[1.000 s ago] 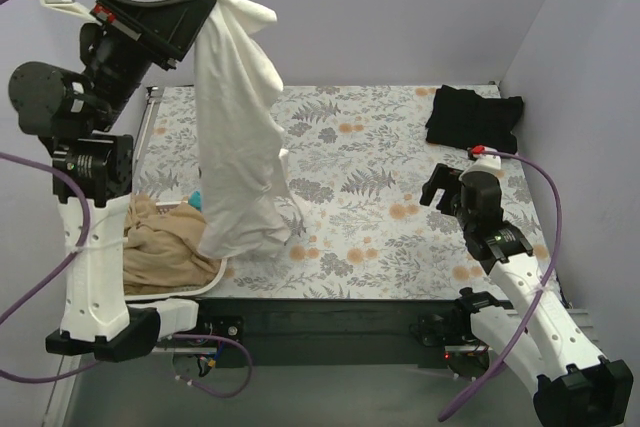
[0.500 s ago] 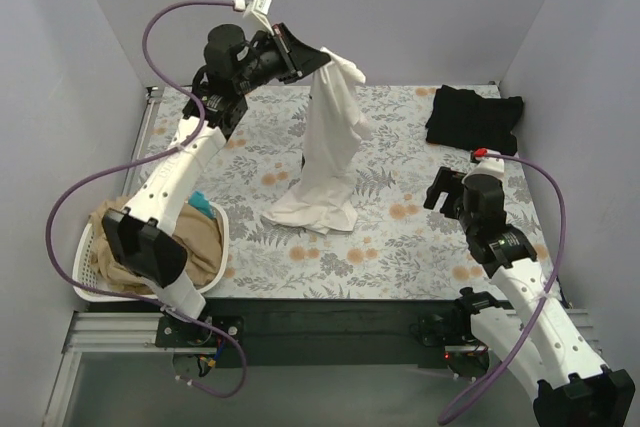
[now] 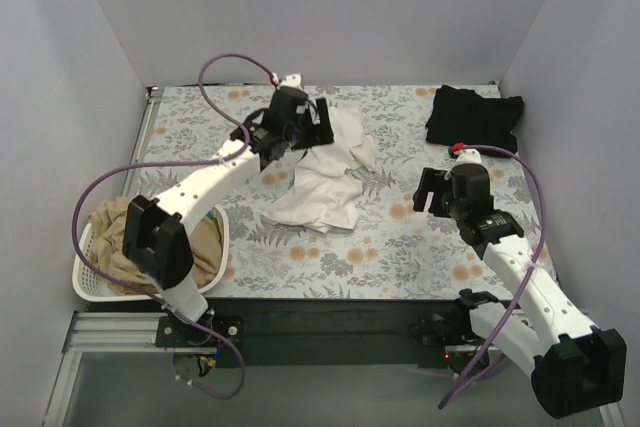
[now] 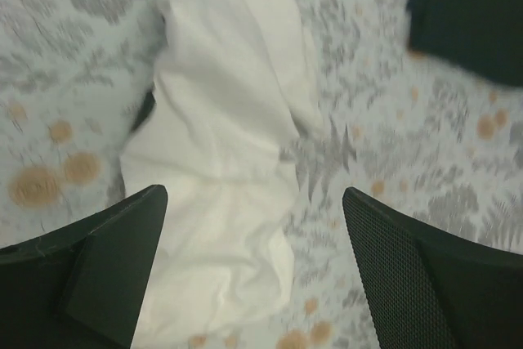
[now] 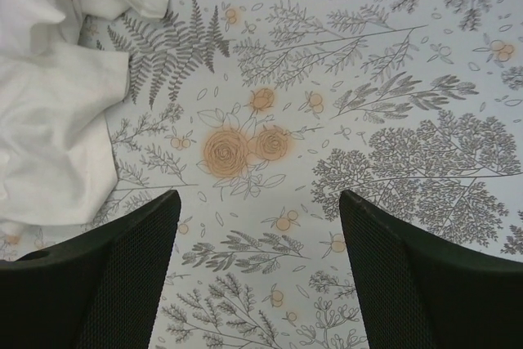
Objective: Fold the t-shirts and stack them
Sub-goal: Move the tshirt to the center of the board, then flatten the tshirt out
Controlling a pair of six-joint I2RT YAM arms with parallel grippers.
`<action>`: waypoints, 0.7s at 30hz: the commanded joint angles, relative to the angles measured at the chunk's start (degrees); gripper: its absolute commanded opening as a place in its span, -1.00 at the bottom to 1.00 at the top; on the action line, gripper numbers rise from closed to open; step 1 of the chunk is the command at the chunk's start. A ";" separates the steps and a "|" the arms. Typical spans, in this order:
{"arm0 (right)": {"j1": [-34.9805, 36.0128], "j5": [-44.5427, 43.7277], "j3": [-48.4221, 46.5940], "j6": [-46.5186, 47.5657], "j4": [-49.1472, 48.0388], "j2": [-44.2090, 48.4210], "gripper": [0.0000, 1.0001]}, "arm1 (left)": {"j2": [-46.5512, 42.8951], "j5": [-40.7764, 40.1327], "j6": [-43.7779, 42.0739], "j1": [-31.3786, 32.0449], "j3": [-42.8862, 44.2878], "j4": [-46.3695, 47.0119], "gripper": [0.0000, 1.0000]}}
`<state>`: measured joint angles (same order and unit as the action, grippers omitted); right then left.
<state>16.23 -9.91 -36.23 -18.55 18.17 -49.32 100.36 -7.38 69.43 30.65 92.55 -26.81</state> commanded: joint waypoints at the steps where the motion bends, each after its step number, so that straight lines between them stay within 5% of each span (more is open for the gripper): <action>1: -0.06 5.77 -4.19 1.49 -4.72 -4.11 0.69 | -11.66 -8.79 1.40 9.92 -11.55 -1.93 0.76; 10: -0.06 8.07 -7.72 0.79 -6.22 -10.45 0.61 | -15.90 -9.85 21.25 29.89 -27.69 -6.66 0.58; 21: -0.06 7.80 -4.29 -1.58 -6.84 -6.58 0.62 | -8.87 -7.92 26.37 30.25 -29.71 -0.18 0.60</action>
<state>16.25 -2.57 -41.10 -19.11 13.98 -57.69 89.89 -14.39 93.08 60.90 61.04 -29.61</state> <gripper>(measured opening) 0.809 0.796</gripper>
